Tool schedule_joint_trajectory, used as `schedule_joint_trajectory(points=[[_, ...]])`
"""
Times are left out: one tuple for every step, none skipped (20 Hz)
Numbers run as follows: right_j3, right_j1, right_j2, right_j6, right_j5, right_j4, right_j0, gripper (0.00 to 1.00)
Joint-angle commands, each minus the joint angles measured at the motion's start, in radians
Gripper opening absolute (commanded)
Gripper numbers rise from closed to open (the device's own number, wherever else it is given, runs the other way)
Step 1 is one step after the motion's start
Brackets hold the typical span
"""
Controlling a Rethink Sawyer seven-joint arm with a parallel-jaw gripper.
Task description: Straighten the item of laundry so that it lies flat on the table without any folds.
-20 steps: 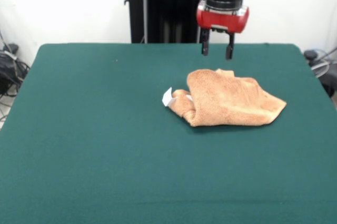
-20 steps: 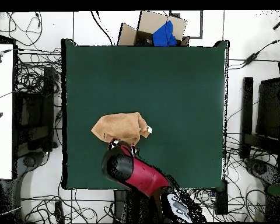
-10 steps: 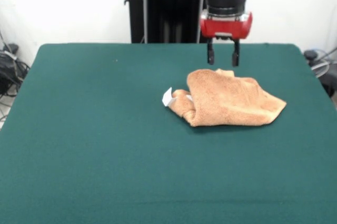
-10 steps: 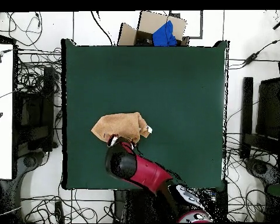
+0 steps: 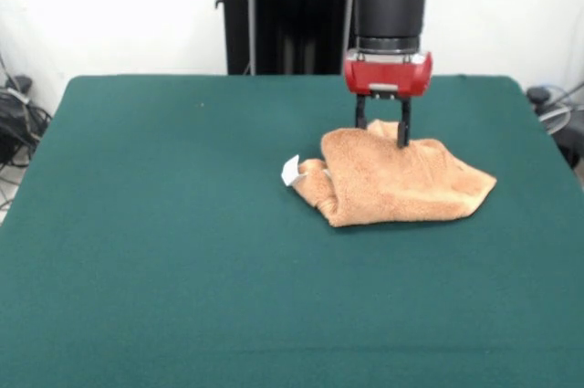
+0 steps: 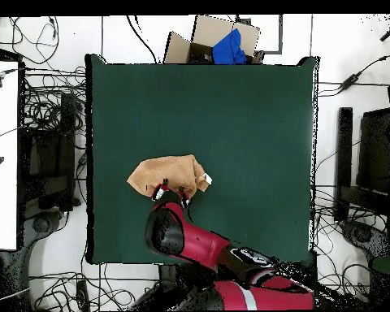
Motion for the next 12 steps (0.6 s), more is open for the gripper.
schedule_joint_trajectory(points=[[-0.003,0.062,0.079,0.326,-0.034,-0.019,0.019,1.0],[-0.002,0.063,0.081,0.335,-0.041,-0.02,0.019,1.0],[-0.001,0.063,0.081,0.341,-0.046,-0.02,0.02,1.0],[0.0,0.06,0.081,0.346,-0.047,-0.021,0.021,1.0],[0.002,0.058,0.082,0.352,-0.049,-0.023,0.021,1.0],[0.003,0.057,0.084,0.358,-0.054,-0.026,0.02,1.0],[0.005,0.056,0.084,0.362,-0.057,-0.027,0.022,1.0],[0.006,0.055,0.084,0.367,-0.06,-0.027,0.023,1.0],[0.007,0.053,0.084,0.37,-0.06,-0.028,0.024,1.0],[0.008,0.053,0.082,0.375,-0.07,-0.029,0.028,1.0],[0.006,0.051,0.075,0.377,-0.082,-0.03,0.034,1.0],[0.007,0.047,0.067,0.379,-0.093,-0.028,0.041,1.0]])
